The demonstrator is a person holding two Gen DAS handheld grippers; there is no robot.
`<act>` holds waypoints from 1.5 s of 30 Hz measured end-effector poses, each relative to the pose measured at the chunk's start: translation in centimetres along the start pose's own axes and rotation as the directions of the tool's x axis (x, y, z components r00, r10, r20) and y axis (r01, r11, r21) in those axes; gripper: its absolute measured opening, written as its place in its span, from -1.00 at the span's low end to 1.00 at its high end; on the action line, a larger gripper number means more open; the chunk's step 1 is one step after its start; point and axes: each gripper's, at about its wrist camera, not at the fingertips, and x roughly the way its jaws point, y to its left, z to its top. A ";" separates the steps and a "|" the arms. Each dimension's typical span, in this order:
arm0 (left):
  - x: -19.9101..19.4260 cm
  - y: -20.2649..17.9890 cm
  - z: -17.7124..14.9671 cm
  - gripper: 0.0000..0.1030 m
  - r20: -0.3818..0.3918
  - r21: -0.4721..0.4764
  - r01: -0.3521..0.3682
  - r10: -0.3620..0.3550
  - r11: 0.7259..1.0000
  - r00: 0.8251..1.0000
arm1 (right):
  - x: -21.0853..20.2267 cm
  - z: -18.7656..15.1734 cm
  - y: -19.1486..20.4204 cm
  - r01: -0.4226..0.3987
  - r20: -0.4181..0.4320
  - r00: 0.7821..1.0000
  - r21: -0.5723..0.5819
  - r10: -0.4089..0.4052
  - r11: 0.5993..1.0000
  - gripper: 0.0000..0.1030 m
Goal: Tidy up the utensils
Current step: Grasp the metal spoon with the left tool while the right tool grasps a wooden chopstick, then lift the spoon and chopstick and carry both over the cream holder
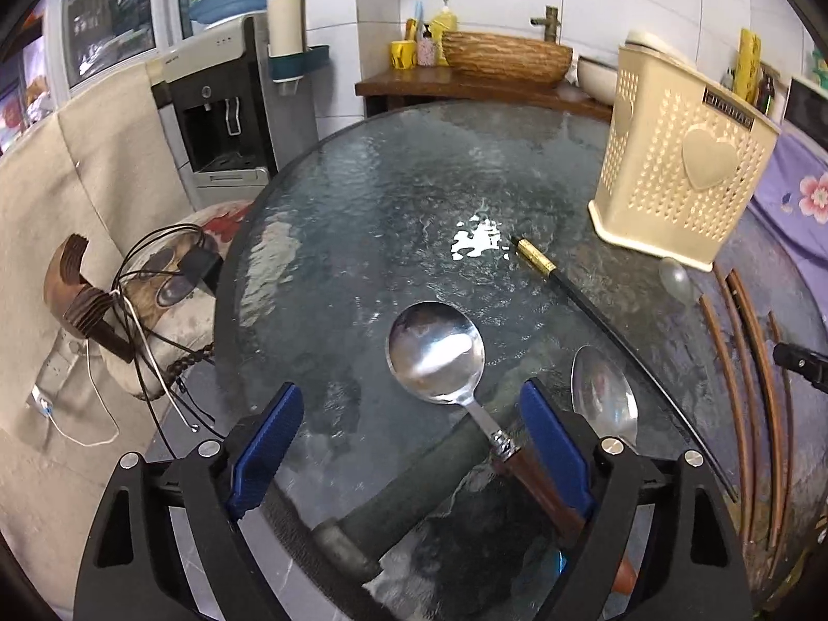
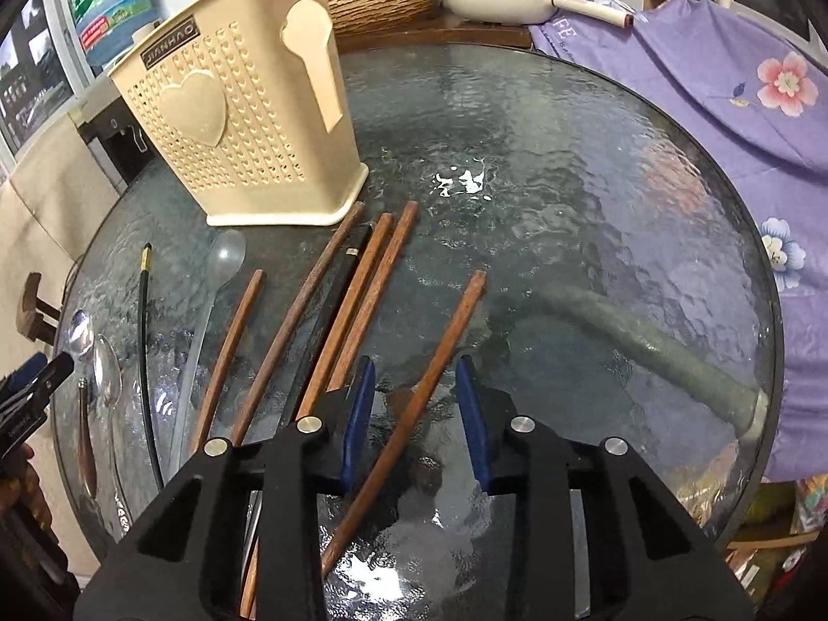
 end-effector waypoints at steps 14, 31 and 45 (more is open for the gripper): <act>2.9 -0.5 1.1 0.36 -0.038 -0.005 -0.037 0.036 0.999 0.999 | 0.8 0.9 1.5 0.006 -0.003 1.000 -0.061 -0.006 0.998 -0.60; 3.9 -4.4 2.7 -0.11 -0.060 0.089 0.047 -0.041 0.995 0.997 | 1.6 2.3 2.0 -0.051 -0.031 0.998 -0.079 0.049 0.996 -0.80; 1.5 -4.7 4.5 -0.12 0.020 0.091 0.200 -0.203 0.976 0.979 | -1.1 3.5 0.3 -0.134 0.090 0.986 -0.059 0.139 0.989 -0.84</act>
